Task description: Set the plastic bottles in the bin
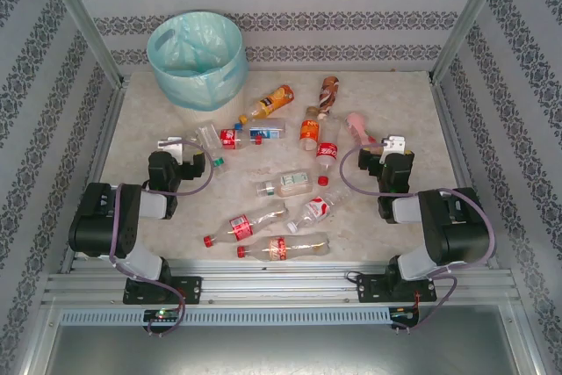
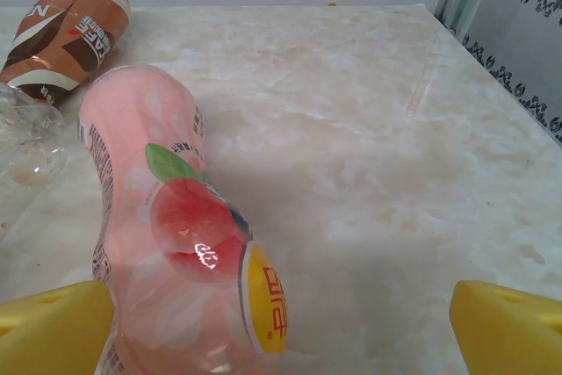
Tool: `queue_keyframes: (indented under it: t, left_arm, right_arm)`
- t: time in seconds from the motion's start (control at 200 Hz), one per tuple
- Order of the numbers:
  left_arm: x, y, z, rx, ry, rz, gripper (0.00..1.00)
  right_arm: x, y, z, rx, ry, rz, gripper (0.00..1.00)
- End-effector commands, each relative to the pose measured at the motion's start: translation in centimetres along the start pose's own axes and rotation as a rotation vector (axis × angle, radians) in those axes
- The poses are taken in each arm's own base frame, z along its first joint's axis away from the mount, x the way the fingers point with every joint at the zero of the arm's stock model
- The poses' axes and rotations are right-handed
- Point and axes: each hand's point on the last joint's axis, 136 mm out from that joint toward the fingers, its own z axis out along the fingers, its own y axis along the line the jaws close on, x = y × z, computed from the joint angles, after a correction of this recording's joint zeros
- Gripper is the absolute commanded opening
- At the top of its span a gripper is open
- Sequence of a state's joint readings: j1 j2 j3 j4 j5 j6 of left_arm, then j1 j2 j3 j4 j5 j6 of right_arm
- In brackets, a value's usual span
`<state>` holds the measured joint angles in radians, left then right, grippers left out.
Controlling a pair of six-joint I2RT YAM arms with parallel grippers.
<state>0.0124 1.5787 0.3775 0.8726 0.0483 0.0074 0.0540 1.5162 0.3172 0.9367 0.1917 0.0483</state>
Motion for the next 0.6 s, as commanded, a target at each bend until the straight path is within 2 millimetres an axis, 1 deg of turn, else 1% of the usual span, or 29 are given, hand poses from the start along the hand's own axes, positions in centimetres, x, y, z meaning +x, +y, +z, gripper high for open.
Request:
queue_keyframes:
  t: [0.0,0.325,0.595]
  left_arm:
    - [-1.74,-0.35,0.09,0.003,-0.069,0.007,1.0]
    - [-1.73,0.04,0.2,-0.018,-0.062,-0.002,1.0]
    - [-1.73,-0.01,0.21,-0.017,-0.062,-0.002,1.0]
  right_arm:
    - [-1.38,0.18,0.42,-0.014,-0.044,0.005,0.98]
    - [-1.35,0.21,0.43,-0.016,-0.043,0.005,0.98]
    - [-1.28,0.12,0.45,-0.017,-0.04,0.008,0.98]
